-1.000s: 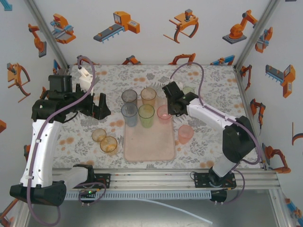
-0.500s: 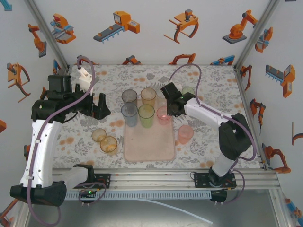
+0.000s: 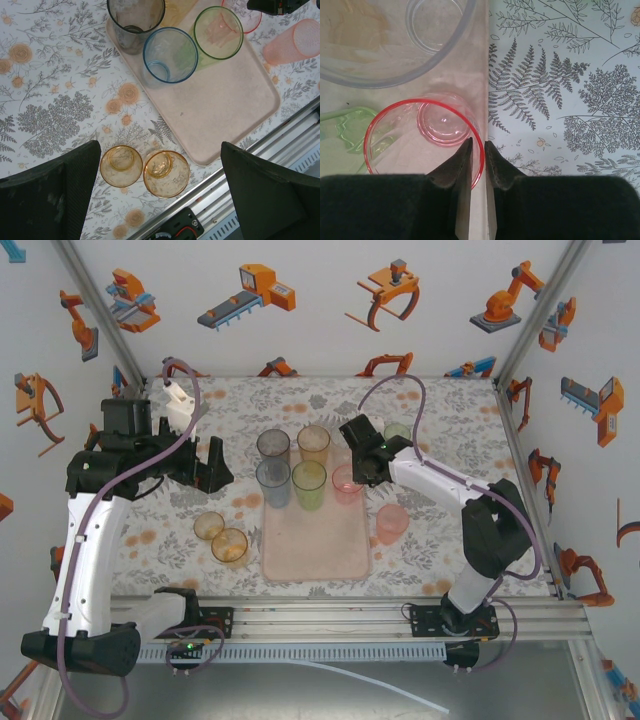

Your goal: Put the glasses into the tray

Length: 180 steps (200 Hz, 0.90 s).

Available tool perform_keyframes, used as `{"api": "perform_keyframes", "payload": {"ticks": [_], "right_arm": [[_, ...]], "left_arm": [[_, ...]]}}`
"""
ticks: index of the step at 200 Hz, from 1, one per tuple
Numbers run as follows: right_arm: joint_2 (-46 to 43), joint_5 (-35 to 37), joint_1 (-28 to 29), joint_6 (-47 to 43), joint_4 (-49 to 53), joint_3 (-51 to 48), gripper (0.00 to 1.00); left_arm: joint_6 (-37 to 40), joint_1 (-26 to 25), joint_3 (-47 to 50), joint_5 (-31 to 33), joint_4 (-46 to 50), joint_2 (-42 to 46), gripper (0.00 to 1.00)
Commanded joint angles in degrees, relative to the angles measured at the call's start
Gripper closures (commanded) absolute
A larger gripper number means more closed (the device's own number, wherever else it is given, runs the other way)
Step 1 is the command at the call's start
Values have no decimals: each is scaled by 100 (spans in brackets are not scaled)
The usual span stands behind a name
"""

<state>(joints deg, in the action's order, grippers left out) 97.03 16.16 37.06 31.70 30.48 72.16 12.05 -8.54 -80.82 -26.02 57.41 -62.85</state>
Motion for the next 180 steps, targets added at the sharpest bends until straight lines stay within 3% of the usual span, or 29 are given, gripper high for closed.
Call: {"api": "perform_keyframes", "payload": {"ticks": [1,93,137,180], "right_arm": [[21,111,30,83,-130,70,78],[-454,90,31,109,70,140,70],[-1172,122,30,110,356,214,70],[-2401,315,33,372,1084,-51,70]], "left_arm": [[-87,20,49,-140,-80,60,3],[-47,24,-14,-97,-49,116,3],[96,13,-92,16,76,98,3],[573,15,-161,125,510,145,3]]}}
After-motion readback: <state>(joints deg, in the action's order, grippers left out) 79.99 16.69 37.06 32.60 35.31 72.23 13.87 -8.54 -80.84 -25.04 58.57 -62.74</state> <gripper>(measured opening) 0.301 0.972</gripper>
